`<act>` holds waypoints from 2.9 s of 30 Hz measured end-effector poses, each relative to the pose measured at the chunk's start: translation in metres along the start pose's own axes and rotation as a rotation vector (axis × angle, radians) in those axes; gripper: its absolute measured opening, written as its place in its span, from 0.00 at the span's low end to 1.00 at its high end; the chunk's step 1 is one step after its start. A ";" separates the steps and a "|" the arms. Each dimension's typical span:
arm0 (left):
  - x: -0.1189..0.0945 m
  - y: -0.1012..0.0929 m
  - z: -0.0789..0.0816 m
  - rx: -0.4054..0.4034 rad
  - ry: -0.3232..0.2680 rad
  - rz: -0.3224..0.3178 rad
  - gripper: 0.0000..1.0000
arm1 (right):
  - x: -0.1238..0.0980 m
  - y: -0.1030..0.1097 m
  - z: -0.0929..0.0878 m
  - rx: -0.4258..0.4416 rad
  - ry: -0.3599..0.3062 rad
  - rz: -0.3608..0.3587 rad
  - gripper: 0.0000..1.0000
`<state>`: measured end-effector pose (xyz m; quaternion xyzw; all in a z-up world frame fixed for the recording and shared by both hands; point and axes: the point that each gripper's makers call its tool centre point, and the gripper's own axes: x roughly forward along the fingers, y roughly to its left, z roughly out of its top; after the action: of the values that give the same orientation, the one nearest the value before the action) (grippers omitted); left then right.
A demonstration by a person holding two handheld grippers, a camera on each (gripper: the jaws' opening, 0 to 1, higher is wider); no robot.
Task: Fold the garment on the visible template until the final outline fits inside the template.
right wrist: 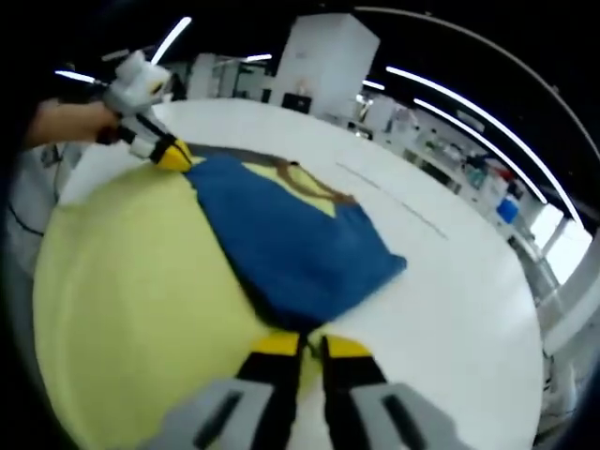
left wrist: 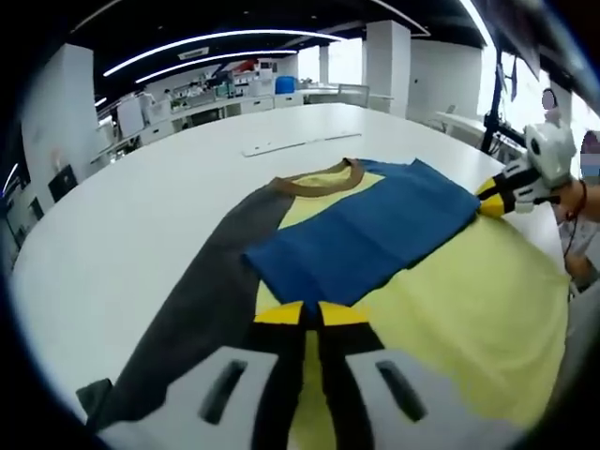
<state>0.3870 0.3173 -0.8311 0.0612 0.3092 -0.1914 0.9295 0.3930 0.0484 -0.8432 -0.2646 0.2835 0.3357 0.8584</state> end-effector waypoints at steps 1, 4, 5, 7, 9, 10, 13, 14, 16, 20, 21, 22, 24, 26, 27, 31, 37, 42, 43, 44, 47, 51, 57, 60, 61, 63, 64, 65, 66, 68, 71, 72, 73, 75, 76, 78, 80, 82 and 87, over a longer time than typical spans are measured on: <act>-0.001 0.000 0.001 0.009 0.002 0.004 0.02 | 0.000 0.000 0.000 0.002 0.001 0.000 0.04; -0.002 0.001 -0.002 0.009 0.005 0.018 0.03 | -0.001 0.000 0.001 -0.012 0.000 -0.002 0.04; -0.004 0.000 -0.003 0.005 0.005 0.022 0.04 | -0.001 0.001 0.001 -0.023 -0.001 -0.002 0.04; -0.005 0.002 -0.003 0.013 0.006 0.040 0.07 | -0.001 0.002 0.002 -0.031 -0.004 0.004 0.04; -0.005 -0.001 -0.005 0.027 0.011 0.030 0.07 | 0.000 0.002 0.002 -0.031 -0.005 0.008 0.04; -0.003 -0.005 -0.005 0.016 0.016 0.024 0.06 | 0.001 0.002 0.002 -0.029 -0.005 0.010 0.04; -0.002 -0.005 -0.004 0.000 0.010 0.022 0.05 | 0.001 0.004 0.003 -0.024 -0.009 0.014 0.04; -0.002 -0.006 -0.004 -0.003 0.008 0.021 0.05 | 0.002 0.004 0.003 -0.027 -0.004 0.011 0.04; -0.001 -0.008 -0.005 -0.023 0.013 0.013 0.02 | 0.004 0.003 0.002 -0.018 -0.006 0.011 0.03; -0.001 -0.001 -0.005 -0.032 0.040 0.030 0.00 | 0.001 -0.001 0.002 0.020 -0.007 0.005 0.00; -0.002 -0.001 -0.003 -0.037 0.035 0.030 0.00 | -0.002 -0.002 0.003 0.025 -0.007 0.000 0.00; -0.003 -0.001 -0.003 -0.038 0.034 0.031 0.00 | -0.004 -0.004 0.003 0.030 -0.007 -0.006 0.00; -0.006 0.000 0.001 -0.038 0.021 0.035 0.00 | -0.006 -0.010 0.001 0.054 -0.014 -0.017 0.00; -0.008 0.001 0.005 -0.041 0.007 0.033 0.00 | -0.009 -0.014 0.001 0.079 -0.014 -0.024 0.00; -0.009 0.002 0.007 -0.045 -0.001 0.034 0.00 | -0.011 -0.015 0.000 0.104 -0.014 -0.025 0.00; -0.017 0.000 0.011 -0.056 -0.006 0.042 0.00 | -0.010 -0.016 -0.004 0.139 -0.011 -0.012 0.00; -0.019 0.006 -0.009 -0.165 0.049 0.069 0.00 | -0.007 -0.018 -0.010 0.369 -0.015 0.016 0.00; -0.022 0.005 -0.016 -0.129 0.075 0.086 0.00 | -0.006 -0.018 -0.011 0.383 -0.007 0.020 0.00; -0.022 0.004 -0.016 -0.121 0.075 0.084 0.00 | -0.006 -0.018 -0.010 0.383 -0.003 0.021 0.00; -0.023 0.001 -0.018 -0.111 0.080 0.079 0.00 | -0.006 -0.019 -0.011 0.380 0.000 0.021 0.00; -0.021 0.000 -0.029 -0.112 0.109 0.080 0.00 | -0.005 -0.019 -0.012 0.381 0.004 0.023 0.00; -0.020 0.004 -0.027 -0.143 0.096 0.078 0.00 | -0.009 -0.015 -0.013 0.395 0.016 0.043 0.00; -0.027 -0.001 -0.027 -0.095 0.087 0.057 0.02 | -0.021 -0.011 -0.005 0.364 0.035 0.110 0.06; -0.032 -0.006 -0.024 -0.074 0.058 0.032 0.13 | -0.024 -0.020 0.009 0.452 -0.029 0.081 0.11; -0.033 -0.008 -0.022 -0.066 0.050 0.025 0.17 | -0.022 -0.025 0.010 0.469 -0.025 0.071 0.12; -0.036 -0.009 -0.020 -0.051 0.039 0.024 0.27 | -0.016 -0.026 0.010 0.481 -0.014 0.061 0.13; -0.038 -0.010 -0.018 -0.035 0.034 0.024 0.33 | -0.014 -0.025 0.011 0.485 -0.013 0.061 0.15; -0.041 -0.010 -0.015 -0.021 0.021 0.027 0.38 | -0.011 -0.025 0.011 0.490 -0.012 0.060 0.17; -0.043 -0.009 -0.013 -0.014 0.009 0.027 0.42 | -0.007 -0.022 0.010 0.501 0.000 0.061 0.18; -0.049 -0.010 -0.010 -0.012 -0.004 0.023 0.51 | -0.004 -0.015 0.008 0.510 0.025 0.066 0.19; -0.056 -0.001 -0.010 -0.022 -0.034 0.026 0.67 | 0.000 -0.011 0.001 0.503 0.065 0.055 0.20; -0.060 -0.004 -0.007 -0.020 -0.038 0.025 0.71 | 0.000 -0.010 0.000 0.498 0.071 0.052 0.20; -0.064 -0.002 -0.008 -0.019 -0.044 0.031 0.76 | -0.001 -0.008 0.000 0.498 0.074 0.051 0.20; -0.070 0.004 -0.010 -0.012 -0.053 0.041 0.82 | -0.001 -0.008 -0.001 0.509 0.078 0.056 0.18; -0.072 0.007 -0.010 -0.009 -0.058 0.046 0.86 | 0.000 -0.008 -0.001 0.514 0.077 0.057 0.17; -0.078 0.009 -0.011 -0.003 -0.060 0.053 0.91 | 0.000 -0.007 -0.003 0.519 0.087 0.065 0.13; -0.085 0.018 -0.014 -0.003 -0.058 0.073 0.97 | 0.000 -0.008 -0.003 0.526 0.089 0.059 0.11; -0.093 0.030 -0.020 -0.008 -0.051 0.106 0.98 | 0.001 -0.010 -0.005 0.534 0.092 0.053 0.07; -0.108 0.052 -0.030 -0.047 -0.049 0.163 0.99 | 0.000 -0.010 -0.006 0.565 0.099 0.045 0.02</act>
<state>0.3115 0.4068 -0.7911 0.0597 0.2849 -0.1093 0.9504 0.3988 0.0382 -0.8443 -0.0247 0.4130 0.2492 0.8756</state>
